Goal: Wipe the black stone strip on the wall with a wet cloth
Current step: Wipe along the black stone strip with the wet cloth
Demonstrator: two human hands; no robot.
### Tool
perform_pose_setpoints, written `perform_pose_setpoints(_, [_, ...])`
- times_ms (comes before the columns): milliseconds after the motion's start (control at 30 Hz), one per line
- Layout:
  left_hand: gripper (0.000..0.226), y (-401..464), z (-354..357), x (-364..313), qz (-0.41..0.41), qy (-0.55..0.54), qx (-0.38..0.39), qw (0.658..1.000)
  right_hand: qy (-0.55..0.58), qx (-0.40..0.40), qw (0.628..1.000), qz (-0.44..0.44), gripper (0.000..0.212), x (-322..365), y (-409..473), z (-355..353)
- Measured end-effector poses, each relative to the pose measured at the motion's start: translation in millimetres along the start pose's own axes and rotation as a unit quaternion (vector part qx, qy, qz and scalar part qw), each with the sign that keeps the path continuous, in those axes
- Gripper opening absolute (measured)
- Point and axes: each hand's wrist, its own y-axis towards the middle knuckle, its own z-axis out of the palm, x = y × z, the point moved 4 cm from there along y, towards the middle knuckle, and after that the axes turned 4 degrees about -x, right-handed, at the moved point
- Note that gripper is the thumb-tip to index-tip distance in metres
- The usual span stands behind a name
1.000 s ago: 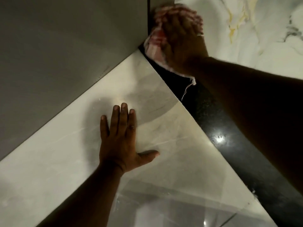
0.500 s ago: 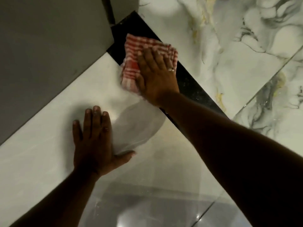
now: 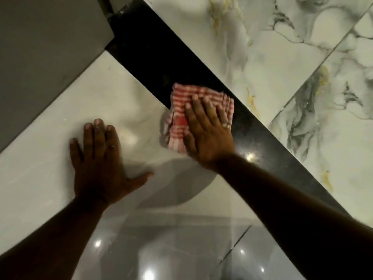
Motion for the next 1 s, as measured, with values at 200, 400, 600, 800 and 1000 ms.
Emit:
perform_pose_setpoints(200, [0.139, 0, -3, 0, -0.001, -0.001, 0.002, 1.000, 0.001, -0.057, 0.980, 0.188, 0.062, -73, -10, -9])
perform_pose_setpoints(400, [0.138, -1, -2, 2, 0.010, 0.003, -0.007, 1.000, 0.017, -0.011, 0.979, 0.203, 0.066, -24, -86, 6])
perform_pose_setpoints(600, [0.138, -3, 0, 2, 0.011, 0.014, -0.011, 1.000, -0.016, -0.012, 0.996, 0.083, 0.066, -49, -41, -3])
perform_pose_setpoints(800, [0.139, 0, 0, -2, -0.001, 0.002, 0.000, 1.000, -0.008, -0.027, 0.962, 0.271, 0.072, -146, -144, -24])
perform_pose_setpoints(1000, [0.124, -26, 1, -68, 0.164, 0.028, -0.025, 0.986, 0.012, -0.037, 0.978, 0.206, 0.065, -76, -178, 5])
